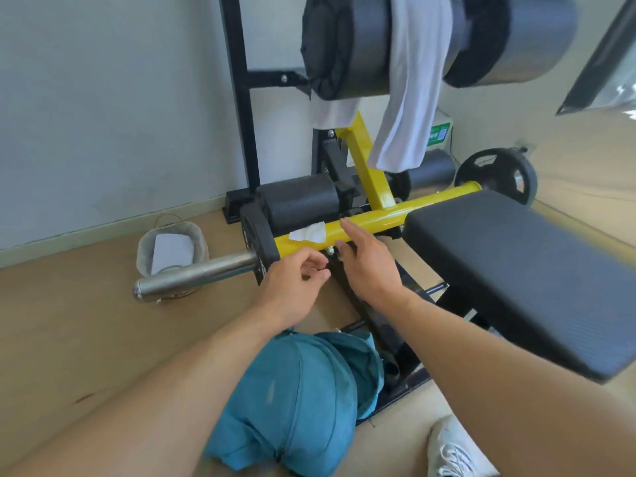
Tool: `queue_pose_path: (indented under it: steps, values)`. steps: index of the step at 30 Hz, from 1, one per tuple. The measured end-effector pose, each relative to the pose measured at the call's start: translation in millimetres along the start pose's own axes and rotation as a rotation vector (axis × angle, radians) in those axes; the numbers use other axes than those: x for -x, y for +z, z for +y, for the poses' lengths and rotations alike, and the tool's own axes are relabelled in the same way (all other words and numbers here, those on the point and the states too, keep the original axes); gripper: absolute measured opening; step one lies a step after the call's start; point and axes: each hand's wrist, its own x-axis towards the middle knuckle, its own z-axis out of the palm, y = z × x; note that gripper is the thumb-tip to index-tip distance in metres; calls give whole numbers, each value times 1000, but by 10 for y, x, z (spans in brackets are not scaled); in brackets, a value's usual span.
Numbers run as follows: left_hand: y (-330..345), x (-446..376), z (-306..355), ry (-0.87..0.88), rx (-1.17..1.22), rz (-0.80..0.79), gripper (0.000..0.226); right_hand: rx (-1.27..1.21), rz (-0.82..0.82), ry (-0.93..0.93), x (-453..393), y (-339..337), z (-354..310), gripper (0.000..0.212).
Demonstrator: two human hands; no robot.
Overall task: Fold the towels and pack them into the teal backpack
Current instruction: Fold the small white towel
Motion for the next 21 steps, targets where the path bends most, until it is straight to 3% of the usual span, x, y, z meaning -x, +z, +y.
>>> queue_pose_path:
  steps: [7, 10, 12, 14, 17, 21]
  values:
    - [-124, -145, 462, 103, 135, 101, 24, -461, 457, 97, -617, -765, -755, 50]
    - [-170, -193, 627, 108, 239, 146, 25, -294, 670, 229, -851, -1006, -851, 81]
    - [-192, -199, 694, 110, 283, 165, 24, -130, 620, 338, -975, -1125, -811, 81]
    - [-212, -197, 691, 111, 272, 158, 25, -89, 494, 390, -1074, -1184, -737, 52]
    - [-267, -194, 599, 123, 253, 175, 27, -211, 484, 259, -998, -1143, -701, 8]
    - [-317, -179, 537, 119, 288, 216, 40, -206, 312, 4, -531, -911, -702, 11]
